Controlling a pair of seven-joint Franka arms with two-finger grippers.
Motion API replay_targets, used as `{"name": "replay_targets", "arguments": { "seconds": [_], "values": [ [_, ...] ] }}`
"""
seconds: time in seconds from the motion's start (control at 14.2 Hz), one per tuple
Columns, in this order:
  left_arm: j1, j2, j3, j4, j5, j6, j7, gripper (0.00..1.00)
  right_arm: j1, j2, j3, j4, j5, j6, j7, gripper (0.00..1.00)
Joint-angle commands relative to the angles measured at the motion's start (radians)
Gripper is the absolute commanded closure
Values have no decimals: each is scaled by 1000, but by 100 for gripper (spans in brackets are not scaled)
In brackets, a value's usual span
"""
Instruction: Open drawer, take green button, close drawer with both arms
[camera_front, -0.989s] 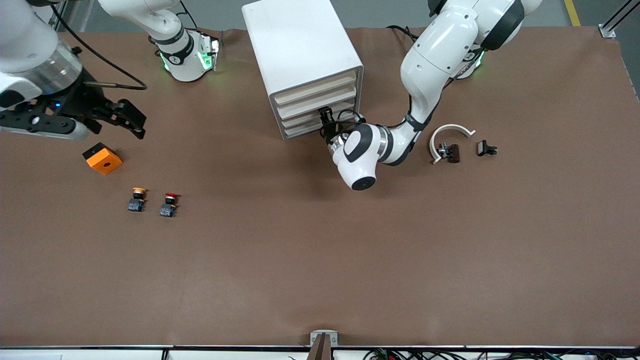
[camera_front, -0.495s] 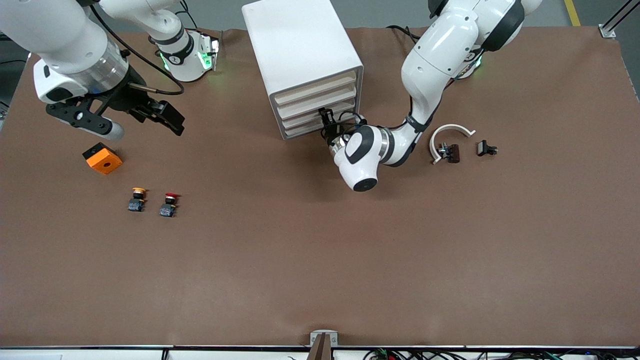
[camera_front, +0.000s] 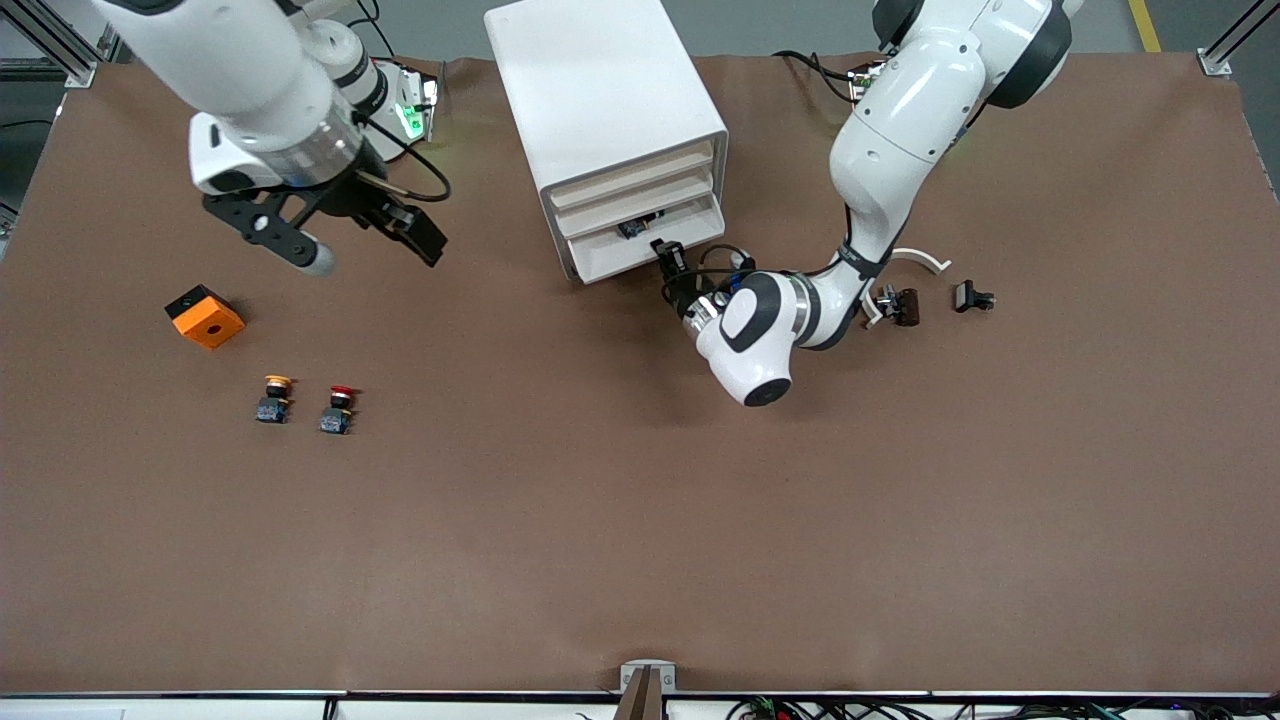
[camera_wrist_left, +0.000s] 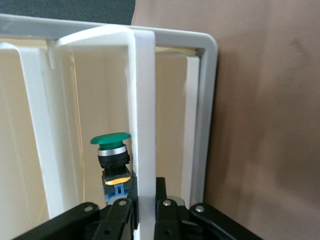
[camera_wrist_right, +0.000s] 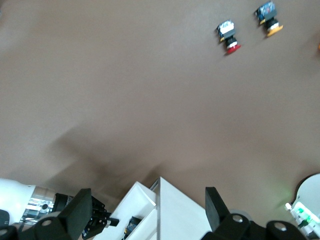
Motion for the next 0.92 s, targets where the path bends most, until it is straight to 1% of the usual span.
{"name": "replay_targets", "arguments": {
  "seconds": [0.0,0.28,0.49,0.64,0.71,0.78,0.85],
  "values": [
    [5,8,45,33,-7,10,-12,92,67,49,-10,46,5,0,99,0],
    [8,10,94,62,-7,11,-7,91,156,85,-10,46,3,37,226,0],
    [13,10,117,74,-4,11,-7,89,231,119,-10,46,-1,94,347,0],
    [18,8,123,85,2,10,-7,82,274,145,-10,46,-3,123,412,0],
    [21,8,123,86,4,10,-6,76,294,162,-10,46,-2,134,433,0],
    [24,8,123,91,4,10,-4,54,313,179,-10,45,-2,144,453,0],
    [25,8,123,99,5,10,-4,14,336,199,-10,42,-2,163,474,0]
  ]
}}
